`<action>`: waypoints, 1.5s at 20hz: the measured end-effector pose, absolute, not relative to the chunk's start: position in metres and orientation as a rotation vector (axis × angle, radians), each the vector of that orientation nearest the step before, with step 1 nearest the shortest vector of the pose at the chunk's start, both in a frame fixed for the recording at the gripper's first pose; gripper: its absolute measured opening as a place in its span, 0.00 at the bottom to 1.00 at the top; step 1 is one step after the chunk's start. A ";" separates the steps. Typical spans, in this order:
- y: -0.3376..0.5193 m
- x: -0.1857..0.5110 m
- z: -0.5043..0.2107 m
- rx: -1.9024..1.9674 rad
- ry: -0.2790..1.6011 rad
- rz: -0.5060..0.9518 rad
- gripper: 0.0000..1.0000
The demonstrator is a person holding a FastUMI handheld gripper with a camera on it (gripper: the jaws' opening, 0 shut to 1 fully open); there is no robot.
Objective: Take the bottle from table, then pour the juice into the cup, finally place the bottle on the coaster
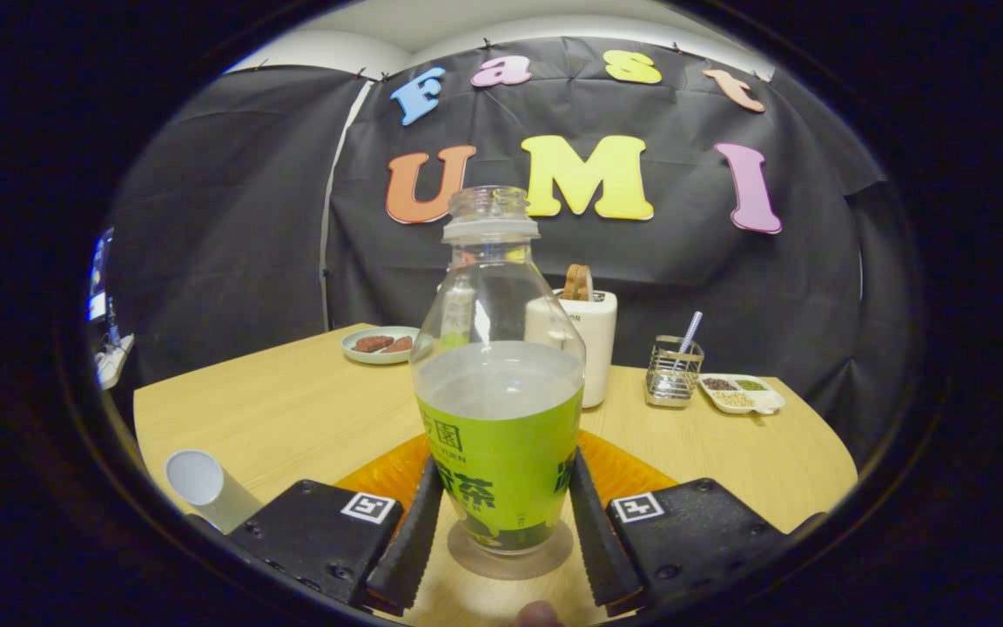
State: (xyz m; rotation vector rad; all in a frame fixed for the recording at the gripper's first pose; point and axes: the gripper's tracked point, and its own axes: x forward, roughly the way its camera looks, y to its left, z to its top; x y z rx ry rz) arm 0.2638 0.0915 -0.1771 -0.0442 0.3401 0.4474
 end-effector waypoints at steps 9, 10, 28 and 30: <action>0.088 0.270 -0.199 -0.010 0.377 0.430 0.80; 0.087 0.271 -0.199 -0.008 0.375 0.427 0.81; 0.059 0.184 -0.094 0.083 0.195 0.255 1.00; 0.052 0.165 -0.078 0.067 0.161 0.227 1.00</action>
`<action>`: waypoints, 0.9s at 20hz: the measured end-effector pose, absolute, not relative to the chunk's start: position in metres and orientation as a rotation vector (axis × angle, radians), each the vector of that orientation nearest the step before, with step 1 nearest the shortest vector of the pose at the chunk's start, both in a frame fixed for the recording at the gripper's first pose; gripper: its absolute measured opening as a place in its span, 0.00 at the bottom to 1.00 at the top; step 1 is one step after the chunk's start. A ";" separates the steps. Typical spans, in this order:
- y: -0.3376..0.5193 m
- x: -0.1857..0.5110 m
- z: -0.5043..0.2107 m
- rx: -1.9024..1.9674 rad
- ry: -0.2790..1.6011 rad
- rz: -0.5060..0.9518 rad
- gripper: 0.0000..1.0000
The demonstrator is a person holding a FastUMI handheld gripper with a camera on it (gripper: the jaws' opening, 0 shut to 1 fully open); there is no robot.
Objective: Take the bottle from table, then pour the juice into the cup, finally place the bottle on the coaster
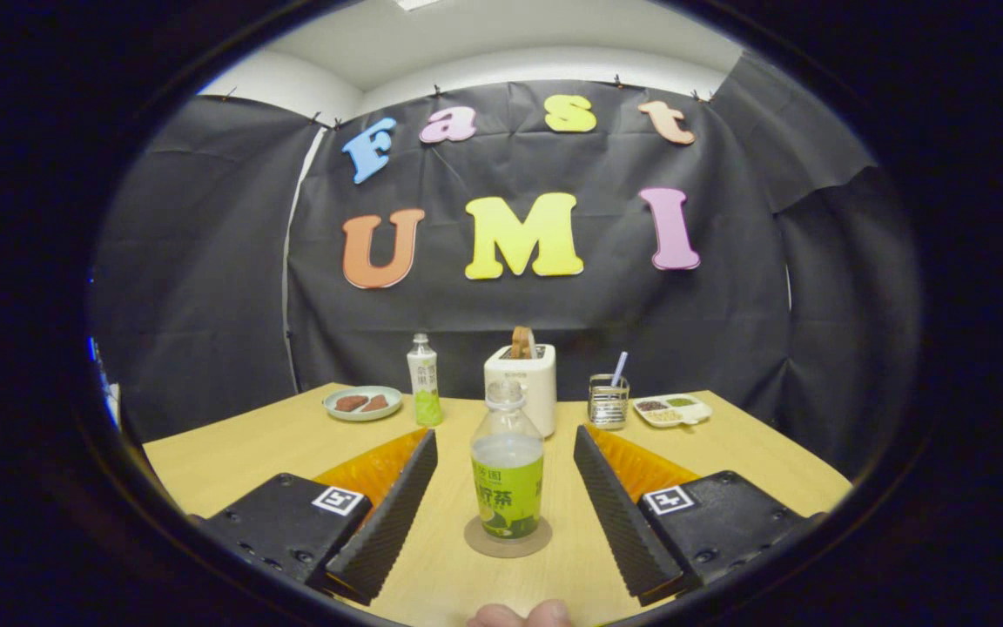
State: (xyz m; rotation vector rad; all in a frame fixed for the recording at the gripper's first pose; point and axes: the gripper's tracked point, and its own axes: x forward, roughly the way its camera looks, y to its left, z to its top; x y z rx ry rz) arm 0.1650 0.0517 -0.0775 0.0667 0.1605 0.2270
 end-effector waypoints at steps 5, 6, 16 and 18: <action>0.049 0.124 -0.063 -0.025 0.123 0.195 1.00; 0.053 0.115 -0.064 -0.020 0.128 0.203 1.00; 0.061 0.061 -0.044 0.005 0.083 0.194 1.00; 0.061 0.055 -0.042 0.004 0.064 0.196 1.00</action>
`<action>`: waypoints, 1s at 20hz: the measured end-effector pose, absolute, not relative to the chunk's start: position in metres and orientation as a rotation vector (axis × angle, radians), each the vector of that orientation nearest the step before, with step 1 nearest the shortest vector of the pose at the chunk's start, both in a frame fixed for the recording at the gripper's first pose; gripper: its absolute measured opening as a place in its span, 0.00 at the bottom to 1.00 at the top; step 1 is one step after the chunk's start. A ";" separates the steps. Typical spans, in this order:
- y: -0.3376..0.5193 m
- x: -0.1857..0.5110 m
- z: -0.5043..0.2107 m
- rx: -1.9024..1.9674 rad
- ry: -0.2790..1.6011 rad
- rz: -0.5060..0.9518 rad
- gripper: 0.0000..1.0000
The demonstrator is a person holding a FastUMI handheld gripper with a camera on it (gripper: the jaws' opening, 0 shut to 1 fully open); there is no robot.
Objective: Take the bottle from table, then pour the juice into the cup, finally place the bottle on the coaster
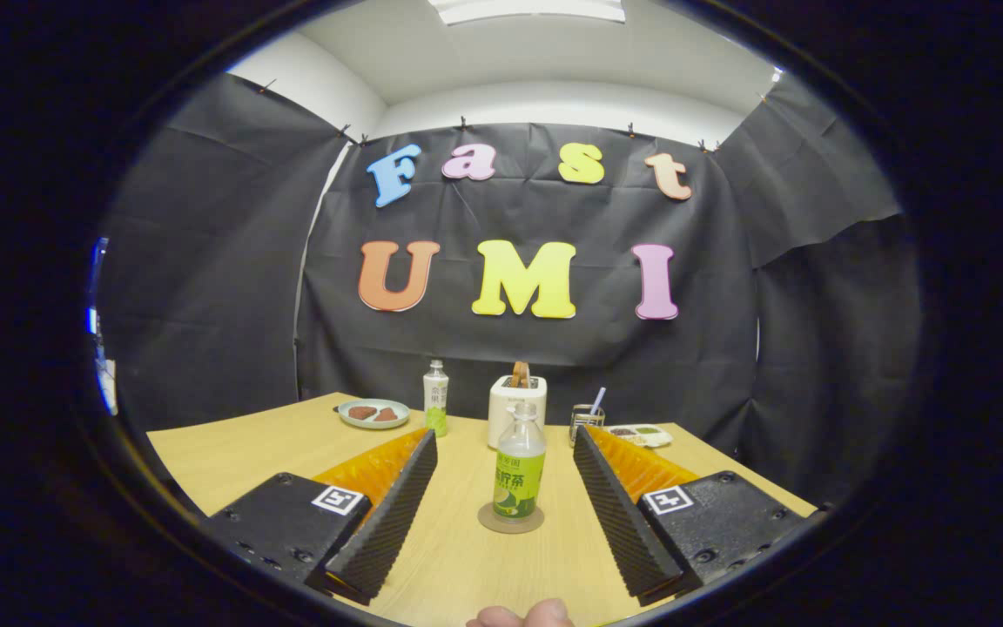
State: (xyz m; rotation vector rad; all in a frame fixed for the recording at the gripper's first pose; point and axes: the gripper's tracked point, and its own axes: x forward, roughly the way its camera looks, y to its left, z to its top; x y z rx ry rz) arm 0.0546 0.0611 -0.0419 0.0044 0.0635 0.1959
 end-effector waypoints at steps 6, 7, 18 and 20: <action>0.063 0.043 -0.047 0.006 0.071 0.195 1.00; 0.063 0.042 -0.048 0.005 0.074 0.196 1.00; 0.065 0.043 -0.047 0.008 0.079 0.200 1.00; 0.069 0.042 -0.048 0.014 0.081 0.208 1.00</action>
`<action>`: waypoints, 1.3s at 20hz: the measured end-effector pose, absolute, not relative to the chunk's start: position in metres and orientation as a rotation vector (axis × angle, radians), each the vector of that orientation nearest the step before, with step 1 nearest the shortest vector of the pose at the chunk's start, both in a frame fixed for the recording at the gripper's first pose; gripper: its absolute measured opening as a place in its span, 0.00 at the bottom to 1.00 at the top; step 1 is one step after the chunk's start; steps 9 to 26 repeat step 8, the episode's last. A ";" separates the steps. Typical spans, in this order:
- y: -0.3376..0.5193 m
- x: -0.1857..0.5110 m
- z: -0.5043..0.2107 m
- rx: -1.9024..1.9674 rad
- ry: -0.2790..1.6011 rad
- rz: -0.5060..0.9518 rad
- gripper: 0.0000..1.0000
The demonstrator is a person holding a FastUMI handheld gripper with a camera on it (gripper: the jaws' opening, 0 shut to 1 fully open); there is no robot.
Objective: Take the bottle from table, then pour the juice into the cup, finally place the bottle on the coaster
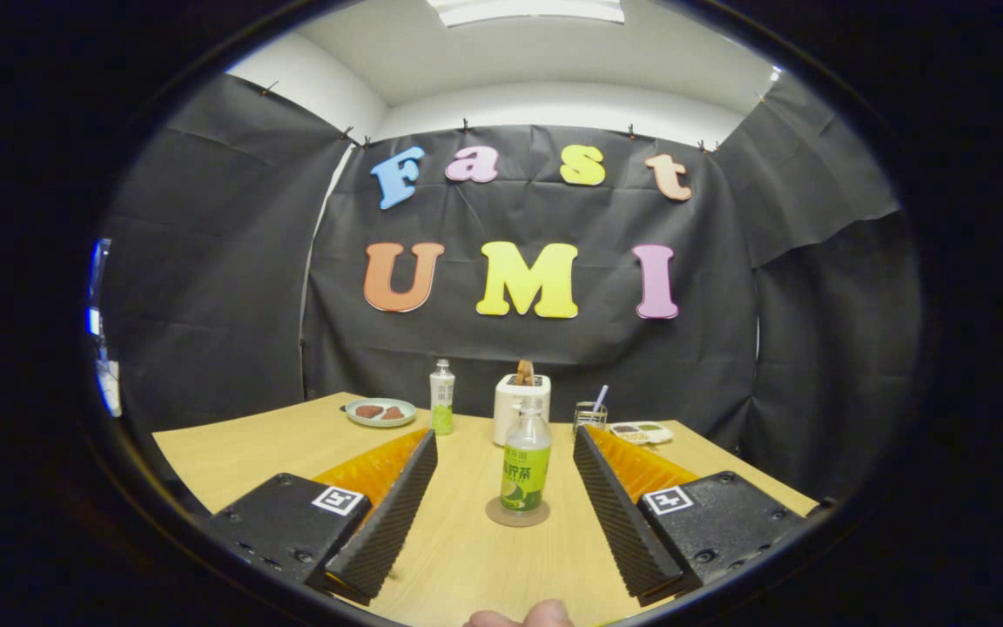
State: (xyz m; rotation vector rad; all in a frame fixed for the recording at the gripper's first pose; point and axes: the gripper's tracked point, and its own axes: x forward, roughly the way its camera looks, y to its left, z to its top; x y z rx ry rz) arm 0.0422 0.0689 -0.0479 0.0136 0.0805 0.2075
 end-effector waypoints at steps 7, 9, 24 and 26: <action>0.071 0.039 -0.048 0.022 0.077 0.212 1.00; 0.071 0.039 -0.048 0.024 0.078 0.211 1.00; 0.071 0.039 -0.048 0.024 0.078 0.211 1.00; 0.071 0.039 -0.048 0.024 0.078 0.211 1.00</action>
